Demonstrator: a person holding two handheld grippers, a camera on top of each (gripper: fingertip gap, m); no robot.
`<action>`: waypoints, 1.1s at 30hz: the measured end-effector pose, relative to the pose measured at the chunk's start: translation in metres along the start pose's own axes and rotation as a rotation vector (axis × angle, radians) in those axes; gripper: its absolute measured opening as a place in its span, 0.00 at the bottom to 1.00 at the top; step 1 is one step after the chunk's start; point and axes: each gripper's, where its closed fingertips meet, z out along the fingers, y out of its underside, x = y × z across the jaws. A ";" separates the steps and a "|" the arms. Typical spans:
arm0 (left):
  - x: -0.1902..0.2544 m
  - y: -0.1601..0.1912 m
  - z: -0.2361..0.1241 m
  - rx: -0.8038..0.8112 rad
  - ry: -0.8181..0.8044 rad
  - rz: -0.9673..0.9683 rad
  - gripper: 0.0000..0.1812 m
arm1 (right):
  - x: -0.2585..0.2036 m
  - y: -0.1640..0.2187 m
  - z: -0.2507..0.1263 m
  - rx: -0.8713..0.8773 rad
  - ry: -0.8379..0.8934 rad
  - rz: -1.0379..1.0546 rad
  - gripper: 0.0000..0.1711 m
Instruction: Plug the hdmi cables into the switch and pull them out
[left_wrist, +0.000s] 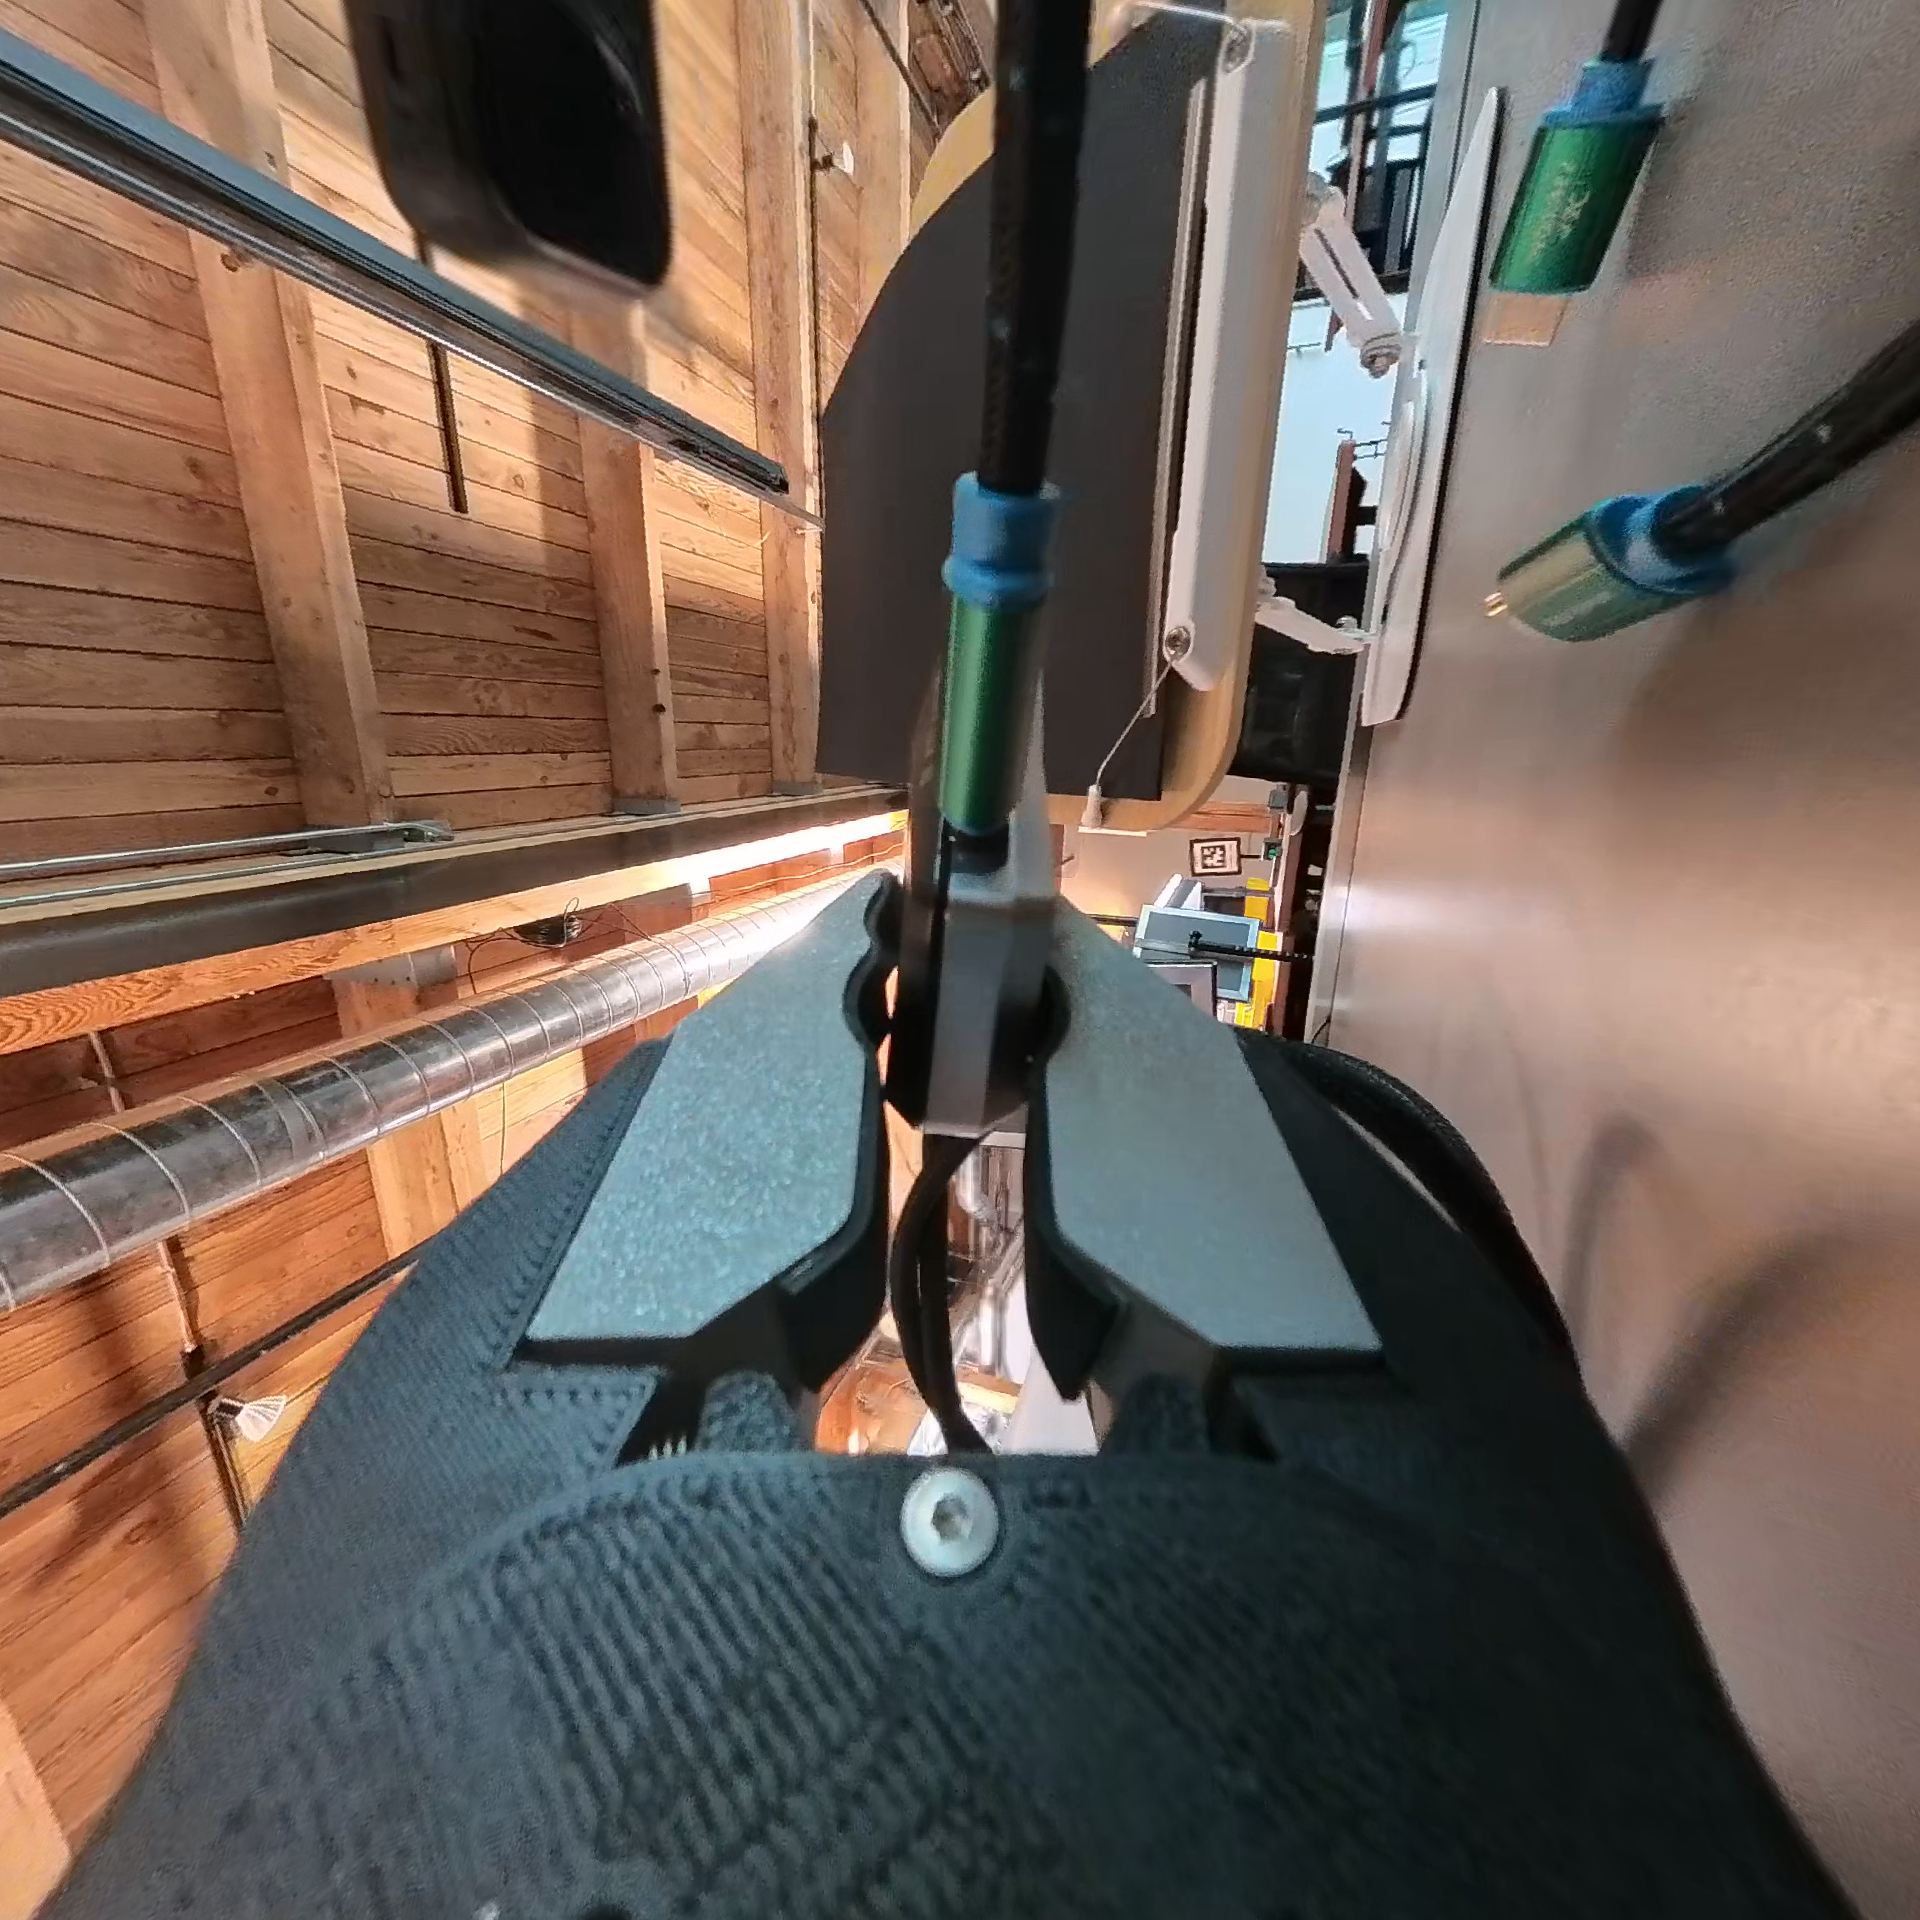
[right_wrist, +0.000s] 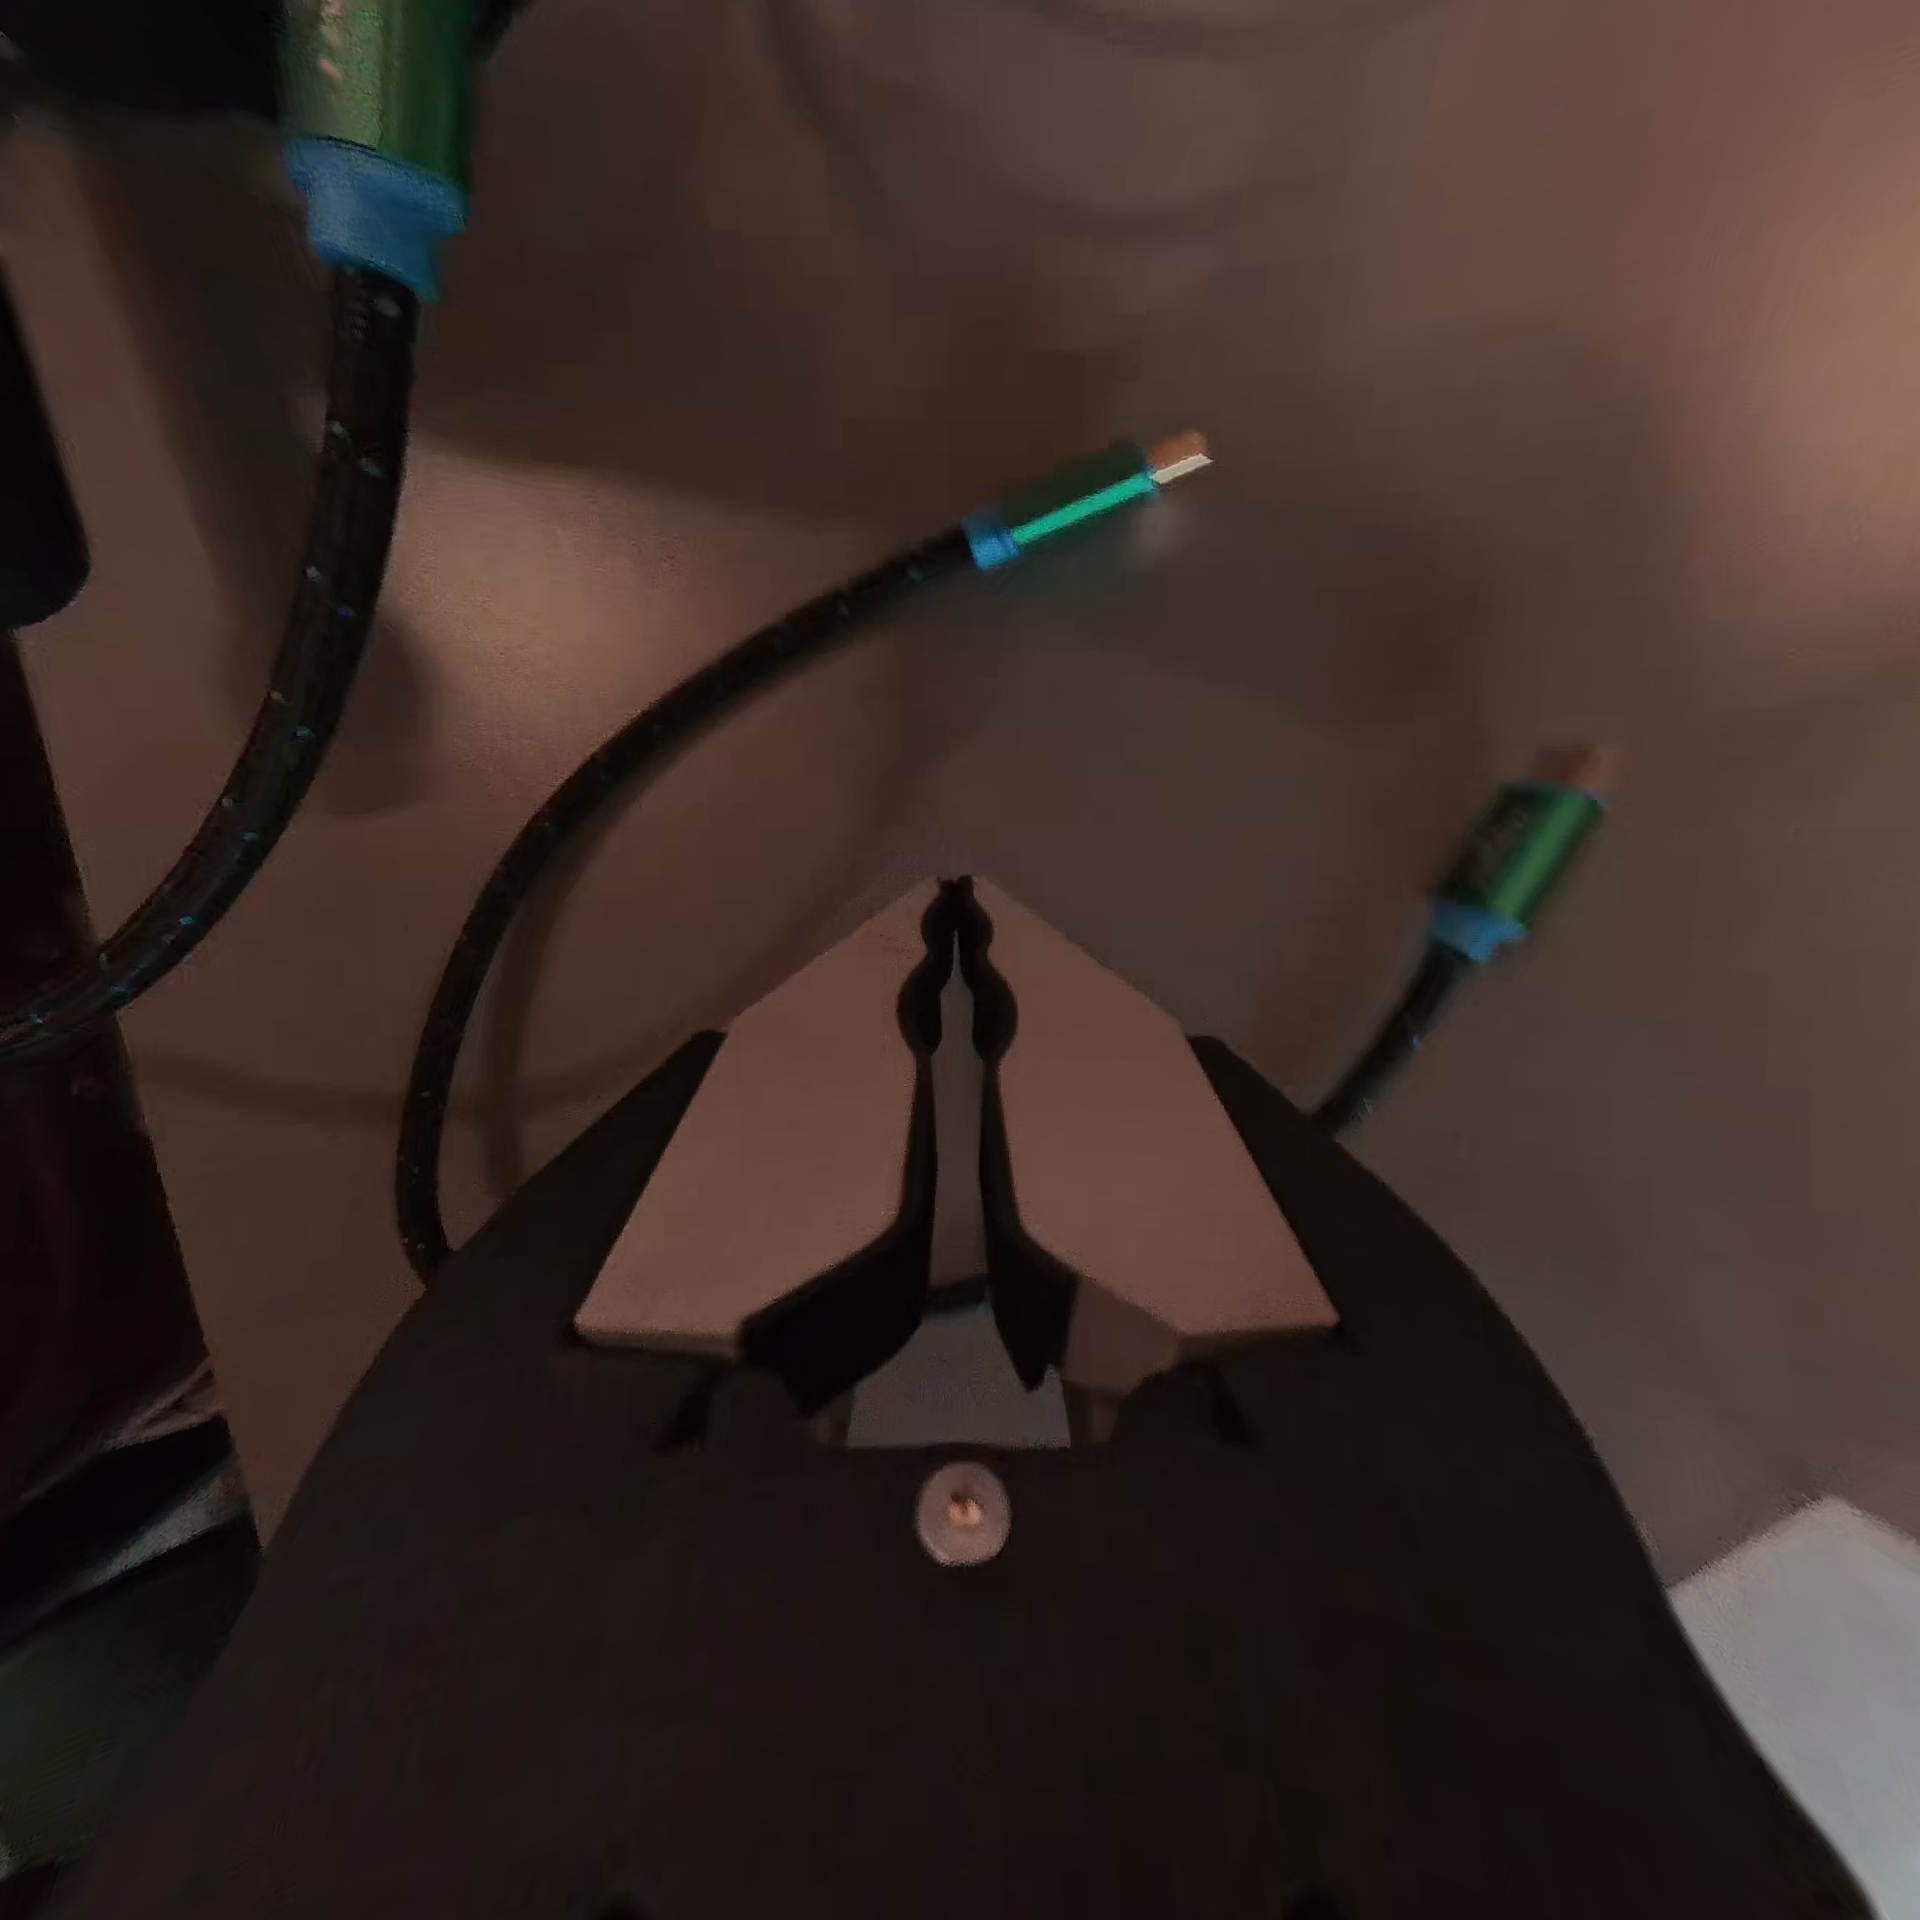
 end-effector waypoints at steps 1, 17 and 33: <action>0.000 0.000 0.000 0.000 0.003 -0.004 0.11 | 0.002 0.001 -0.006 0.009 0.027 0.026 0.00; -0.013 0.002 -0.011 0.072 0.046 -0.213 0.11 | 0.030 -0.091 -0.088 0.716 0.426 0.176 0.36; 0.006 0.025 -0.006 -0.038 0.145 -0.277 0.11 | 0.015 -0.060 0.031 0.180 0.277 0.238 0.10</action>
